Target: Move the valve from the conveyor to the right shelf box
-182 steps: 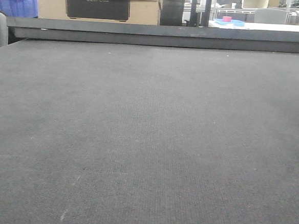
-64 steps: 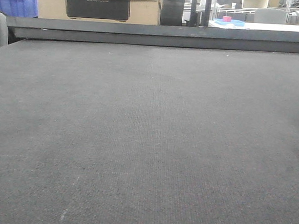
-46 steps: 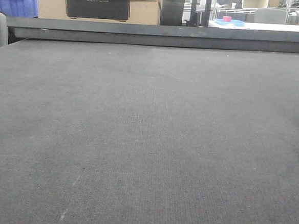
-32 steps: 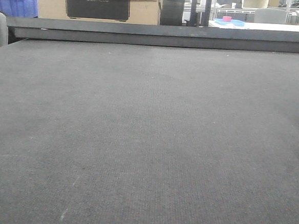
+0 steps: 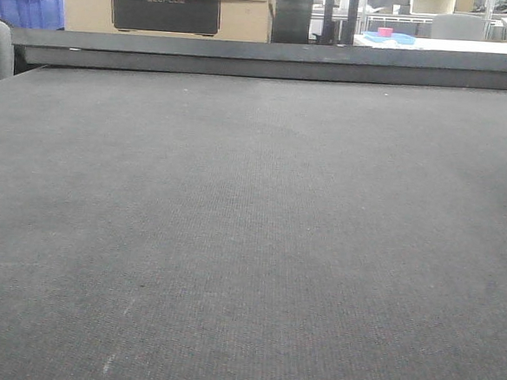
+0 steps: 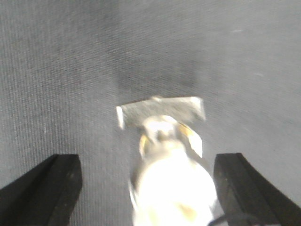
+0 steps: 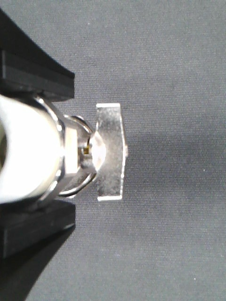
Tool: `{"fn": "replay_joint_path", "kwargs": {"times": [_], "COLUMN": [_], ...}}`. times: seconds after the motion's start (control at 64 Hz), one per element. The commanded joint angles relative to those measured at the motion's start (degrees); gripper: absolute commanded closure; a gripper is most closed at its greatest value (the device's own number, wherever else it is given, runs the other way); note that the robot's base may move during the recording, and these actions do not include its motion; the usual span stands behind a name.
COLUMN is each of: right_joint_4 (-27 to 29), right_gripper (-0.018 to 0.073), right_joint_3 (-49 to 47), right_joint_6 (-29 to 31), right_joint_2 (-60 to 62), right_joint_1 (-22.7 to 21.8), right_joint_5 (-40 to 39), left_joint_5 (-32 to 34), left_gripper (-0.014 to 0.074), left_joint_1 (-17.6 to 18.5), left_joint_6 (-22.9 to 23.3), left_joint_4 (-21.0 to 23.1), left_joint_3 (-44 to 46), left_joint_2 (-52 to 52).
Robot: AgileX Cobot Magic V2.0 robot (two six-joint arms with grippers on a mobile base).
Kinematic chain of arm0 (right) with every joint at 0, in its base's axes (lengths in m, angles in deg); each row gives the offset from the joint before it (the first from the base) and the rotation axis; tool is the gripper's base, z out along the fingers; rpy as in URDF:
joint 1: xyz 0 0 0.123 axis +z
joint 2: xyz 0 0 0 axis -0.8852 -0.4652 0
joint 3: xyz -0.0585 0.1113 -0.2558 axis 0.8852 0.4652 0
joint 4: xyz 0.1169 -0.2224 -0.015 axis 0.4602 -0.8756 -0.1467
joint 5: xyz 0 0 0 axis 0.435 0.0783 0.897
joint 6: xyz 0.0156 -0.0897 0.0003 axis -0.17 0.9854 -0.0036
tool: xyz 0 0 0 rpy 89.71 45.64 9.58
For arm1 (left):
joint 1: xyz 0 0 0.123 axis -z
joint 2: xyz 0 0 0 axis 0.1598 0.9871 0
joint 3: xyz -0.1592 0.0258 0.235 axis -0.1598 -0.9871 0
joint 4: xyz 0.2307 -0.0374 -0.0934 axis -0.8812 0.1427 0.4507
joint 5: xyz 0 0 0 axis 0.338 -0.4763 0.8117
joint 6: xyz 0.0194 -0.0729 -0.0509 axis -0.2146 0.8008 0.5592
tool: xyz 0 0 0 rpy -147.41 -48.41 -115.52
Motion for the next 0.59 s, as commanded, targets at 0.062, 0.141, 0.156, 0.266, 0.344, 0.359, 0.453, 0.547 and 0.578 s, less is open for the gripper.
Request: {"fn": "replay_joint_path", "kwargs": {"times": [0.062,0.141,0.156,0.266,0.344,0.359,0.453,0.547,0.578], "right_joint_4": [-0.5,-0.5,-0.5,-0.5,-0.5,-0.5,-0.5,-0.5,-0.5], "right_gripper": [0.0721,0.0721,0.0721,0.0721,0.0721,0.0721,0.0721,0.0721,0.0721], "right_joint_3": [-0.6,-0.6,-0.6,-0.6,-0.6,-0.6,-0.6,-0.6,-0.6], "right_joint_6": [0.3,0.3,0.3,0.3,0.3,0.3,0.3,0.3,0.3], "right_joint_2": [1.0,1.0,1.0,1.0,1.0,1.0,0.9,0.9,0.9], "right_joint_1": [-0.2,-0.2,-0.2,-0.2,-0.2,-0.2,-0.2,-0.2,-0.2], "right_joint_5": [-0.9,-1.0,-1.0,-1.0,-1.0,-1.0,-0.9,-0.9,-0.9], "left_joint_5": [1.3,1.9,2.1,3.0,3.0,3.0,2.2,1.9,1.9], "left_gripper": [0.0123,0.0123,0.0123,0.0123,0.0123,0.0123,0.0123,0.0123,0.0123], "left_joint_1": [-0.1,-0.1,-0.1,-0.1,-0.1,-0.1,-0.1,-0.1,-0.1], "left_joint_6": [1.2,1.2,1.2,1.2,1.2,1.2,1.2,1.2,1.2], "left_joint_4": [1.0,1.6,1.8,3.4,4.4,4.4,4.4,4.4,4.4], "left_joint_3": [-1.0,-1.0,-1.0,-1.0,-1.0,-1.0,-1.0,-1.0,-1.0], "left_joint_2": [0.2,0.2,0.2,0.2,0.2,0.2,0.2,0.2,0.2]}}
